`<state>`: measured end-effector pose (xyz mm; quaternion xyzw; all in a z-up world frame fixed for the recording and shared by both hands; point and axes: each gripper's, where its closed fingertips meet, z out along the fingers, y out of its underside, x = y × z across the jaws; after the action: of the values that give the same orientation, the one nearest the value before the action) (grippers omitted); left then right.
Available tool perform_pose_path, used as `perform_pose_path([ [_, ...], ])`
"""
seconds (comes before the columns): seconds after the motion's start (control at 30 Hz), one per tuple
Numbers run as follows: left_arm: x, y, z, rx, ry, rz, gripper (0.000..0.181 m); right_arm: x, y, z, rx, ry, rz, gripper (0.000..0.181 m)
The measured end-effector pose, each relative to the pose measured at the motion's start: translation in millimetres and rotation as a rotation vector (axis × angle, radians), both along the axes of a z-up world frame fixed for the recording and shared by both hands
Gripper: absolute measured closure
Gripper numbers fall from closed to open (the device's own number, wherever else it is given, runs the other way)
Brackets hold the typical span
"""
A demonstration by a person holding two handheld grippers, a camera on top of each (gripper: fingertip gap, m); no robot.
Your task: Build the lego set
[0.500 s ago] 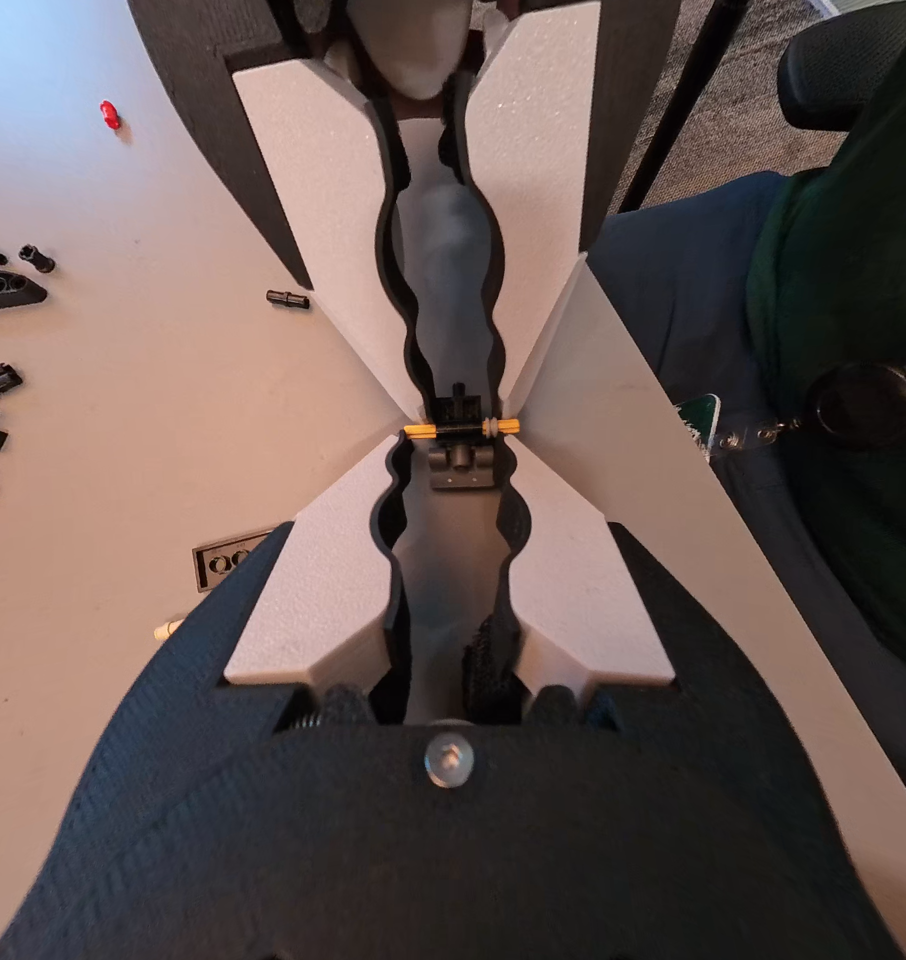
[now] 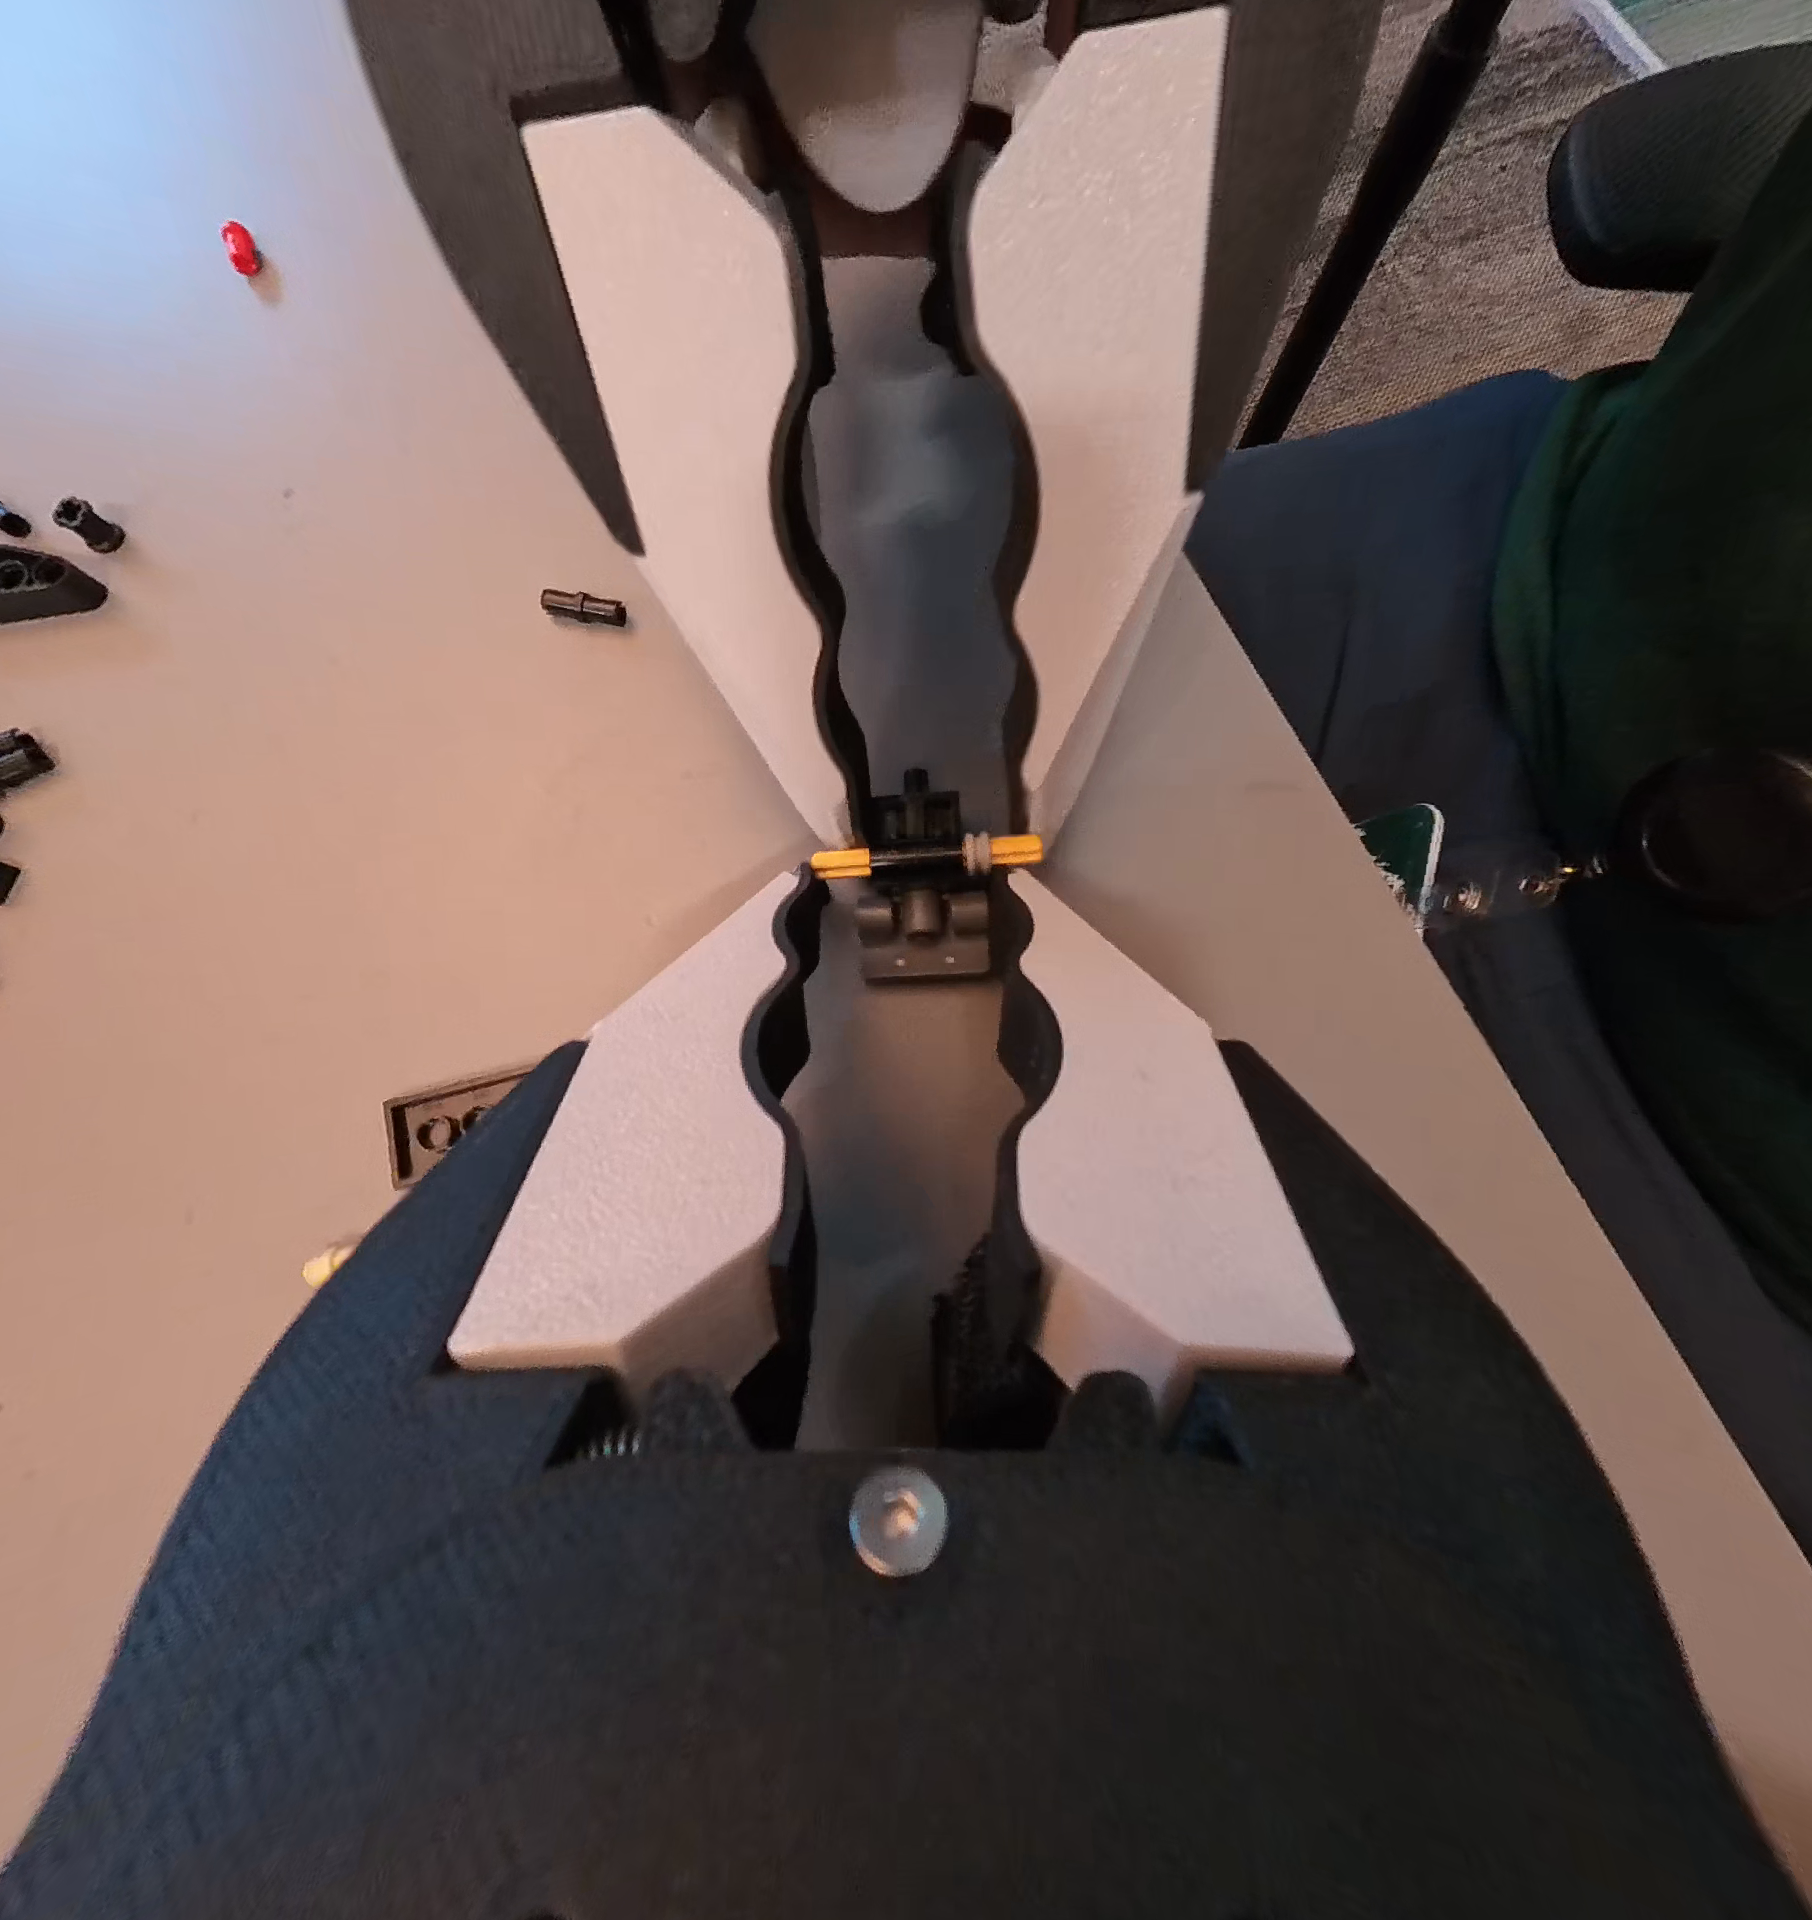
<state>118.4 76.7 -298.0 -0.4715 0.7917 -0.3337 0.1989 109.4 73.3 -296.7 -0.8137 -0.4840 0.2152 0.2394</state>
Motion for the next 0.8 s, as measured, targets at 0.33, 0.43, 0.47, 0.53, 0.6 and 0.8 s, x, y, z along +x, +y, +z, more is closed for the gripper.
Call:
perform_pose_path([
  [0.33, -3, 7, 1, 0.015, -0.016, 0.039, 0.145, 8, 2, 5, -0.001, 0.044, -0.088, 0.152],
  [0.43, -4, 8, 0, 0.023, -0.016, 0.039, 0.146, 12, 1, 1, -0.003, 0.018, -0.103, 0.150],
  [0.47, -4, 8, 0, 0.030, -0.016, 0.043, 0.146, 14, 1, 1, 0.001, 0.010, -0.107, 0.149],
  [0.53, -5, 11, 1, 0.034, -0.020, 0.053, 0.146, 21, 2, 6, 0.005, 0.024, -0.133, 0.148],
  [0.6, -5, 14, 3, 0.028, -0.030, 0.066, 0.146, 30, 5, 17, 0.030, 0.058, -0.162, 0.148],
  [0.8, 1, 23, 18, 0.019, -0.108, 0.109, 0.149, 57, 29, 37, 0.111, 0.082, -0.257, 0.152],
])
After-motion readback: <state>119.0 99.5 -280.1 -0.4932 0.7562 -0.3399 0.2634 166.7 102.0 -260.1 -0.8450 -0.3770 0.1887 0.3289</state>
